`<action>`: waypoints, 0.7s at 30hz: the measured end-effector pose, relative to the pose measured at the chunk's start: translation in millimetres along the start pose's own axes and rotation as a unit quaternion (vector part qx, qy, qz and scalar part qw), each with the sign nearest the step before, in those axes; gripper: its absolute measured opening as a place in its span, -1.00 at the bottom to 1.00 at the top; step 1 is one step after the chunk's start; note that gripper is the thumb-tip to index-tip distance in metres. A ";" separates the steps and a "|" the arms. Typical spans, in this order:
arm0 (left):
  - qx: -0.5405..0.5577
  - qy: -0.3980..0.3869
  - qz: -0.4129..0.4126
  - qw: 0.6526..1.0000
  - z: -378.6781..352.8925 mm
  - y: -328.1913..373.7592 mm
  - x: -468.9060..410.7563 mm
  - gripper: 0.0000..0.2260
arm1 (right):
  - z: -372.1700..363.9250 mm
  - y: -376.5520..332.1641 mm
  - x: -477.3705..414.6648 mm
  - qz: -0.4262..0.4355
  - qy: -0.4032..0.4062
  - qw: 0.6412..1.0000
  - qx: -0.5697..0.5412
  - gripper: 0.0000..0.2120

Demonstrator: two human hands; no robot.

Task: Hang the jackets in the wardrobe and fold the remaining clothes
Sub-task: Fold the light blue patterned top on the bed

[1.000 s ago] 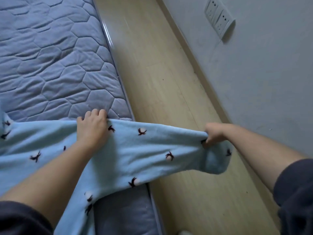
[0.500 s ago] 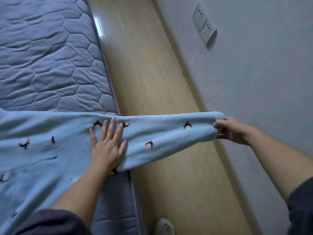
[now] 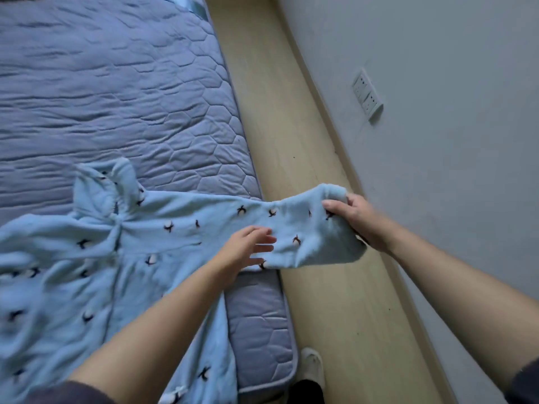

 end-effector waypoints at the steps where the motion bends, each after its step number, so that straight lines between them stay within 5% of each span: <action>1: 0.064 -0.038 0.012 0.997 -0.8 11.8 17.8 -0.77 | -27.7 -23.7 10.8 0.019 -0.020 1.000 0.007 -0.86; 6: 0.187 -0.129 0.016 0.974 65.8 51.7 109.5 -0.41 | -204.2 -99.8 55.5 0.027 -0.191 0.981 0.007 -0.75; 11: 0.166 0.041 -0.028 0.985 217.9 31.0 162.3 -0.84 | -344.0 -121.0 71.8 -0.042 -0.250 0.965 -0.062 -0.68; 21: 0.224 0.156 0.075 0.959 408.9 -75.9 212.4 -0.87 | -531.4 -59.5 85.7 -0.122 -0.267 0.952 -0.085 -0.69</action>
Point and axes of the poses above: each hand's wrist, its own x-axis away from the middle knuckle, its own z-axis out of the back of the hand, y = z × x, the point moved 10 cm from there along -x, towards the middle knuckle, and after that the axes turned 10 degrees about x, right-handed, at the moved point
